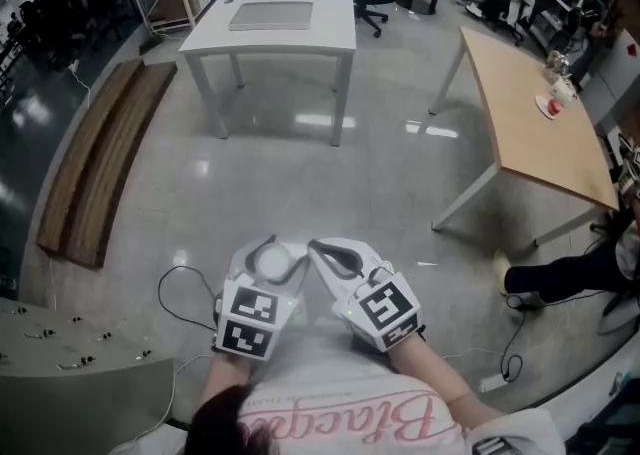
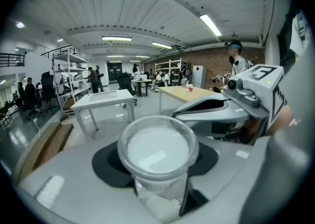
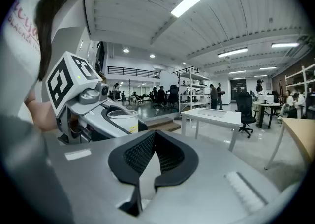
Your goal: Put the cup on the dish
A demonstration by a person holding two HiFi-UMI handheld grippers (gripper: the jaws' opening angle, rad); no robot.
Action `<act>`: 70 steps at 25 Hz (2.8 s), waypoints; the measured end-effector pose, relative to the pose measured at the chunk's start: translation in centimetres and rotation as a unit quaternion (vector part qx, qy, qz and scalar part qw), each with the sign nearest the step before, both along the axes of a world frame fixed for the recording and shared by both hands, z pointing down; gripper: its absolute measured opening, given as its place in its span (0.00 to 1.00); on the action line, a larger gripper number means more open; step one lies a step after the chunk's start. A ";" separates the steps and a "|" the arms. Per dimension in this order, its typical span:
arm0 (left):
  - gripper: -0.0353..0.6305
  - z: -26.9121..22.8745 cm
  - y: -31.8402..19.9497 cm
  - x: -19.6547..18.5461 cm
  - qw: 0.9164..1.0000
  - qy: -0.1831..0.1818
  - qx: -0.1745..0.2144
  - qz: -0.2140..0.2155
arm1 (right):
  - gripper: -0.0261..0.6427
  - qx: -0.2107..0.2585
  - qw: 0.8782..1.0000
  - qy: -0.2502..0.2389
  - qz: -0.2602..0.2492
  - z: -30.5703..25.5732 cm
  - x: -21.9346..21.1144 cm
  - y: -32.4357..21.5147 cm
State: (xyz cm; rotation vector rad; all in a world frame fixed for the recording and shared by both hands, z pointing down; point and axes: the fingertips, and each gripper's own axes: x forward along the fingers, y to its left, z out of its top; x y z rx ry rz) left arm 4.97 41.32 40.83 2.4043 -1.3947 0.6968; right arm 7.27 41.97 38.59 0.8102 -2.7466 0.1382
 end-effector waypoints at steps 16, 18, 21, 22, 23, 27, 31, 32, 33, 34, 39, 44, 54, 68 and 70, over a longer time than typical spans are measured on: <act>0.43 1.2 -4.8 -1.3 0.999 0.021 -0.030 0.013 | 0.04 -0.048 0.999 -0.001 0.006 2.1 -0.9 -4.1; 0.43 1.4 -6.2 -1.5 0.999 0.022 -0.034 0.017 | 0.04 -0.053 0.999 0.001 0.011 2.3 -1.0 -5.4; 0.43 1.6 -8.4 -1.8 0.999 0.024 -0.041 0.025 | 0.04 -0.064 0.998 0.001 0.022 2.7 -1.1 -7.5; 0.43 1.7 -9.2 -1.8 0.998 0.025 -0.042 0.028 | 0.04 -0.069 0.997 0.000 0.026 2.9 -1.1 -8.2; 0.43 1.7 -9.9 -1.9 0.998 0.026 -0.042 0.029 | 0.04 -0.074 0.997 -0.001 0.030 3.1 -1.2 -8.9; 0.43 2.2 -13.3 -2.6 0.998 0.028 -0.048 0.029 | 0.04 -0.095 0.995 -0.007 0.040 4.0 -1.6 -11.9; 0.43 2.8 -16.7 -3.8 0.997 0.034 -0.058 0.025 | 0.04 -0.107 0.993 -0.003 0.044 4.5 -2.5 -15.2; 0.43 2.9 -17.5 -4.2 0.997 0.036 -0.060 0.023 | 0.04 -0.109 0.993 -0.002 0.047 4.6 -2.7 -16.0; 0.43 2.9 -18.4 -4.5 0.997 0.038 -0.062 0.022 | 0.04 -0.112 0.992 -0.001 0.049 4.7 -2.9 -16.9; 0.43 2.9 -19.2 -4.8 0.997 0.039 -0.063 0.022 | 0.04 -0.115 0.992 0.000 0.051 4.7 -3.1 -17.7; 0.43 2.6 -23.6 -6.4 0.996 0.051 -0.065 0.016 | 0.04 -0.123 0.991 0.008 0.046 4.5 -4.6 -22.0; 0.43 2.7 -27.9 -8.3 0.996 0.059 -0.068 0.010 | 0.04 -0.117 0.992 0.019 0.031 4.2 -7.2 -26.6; 0.43 1.6 -34.6 -10.8 0.999 0.035 -0.036 0.009 | 0.04 -0.099 0.994 0.022 0.045 3.3 -9.9 -33.6; 0.43 1.2 -38.7 -11.2 0.998 0.047 -0.030 0.014 | 0.04 -0.080 0.995 0.033 0.056 2.4 -10.2 -38.5; 0.43 1.5 -39.2 -11.4 0.998 0.047 -0.033 0.012 | 0.04 -0.079 0.995 0.037 0.051 2.6 -10.2 -39.1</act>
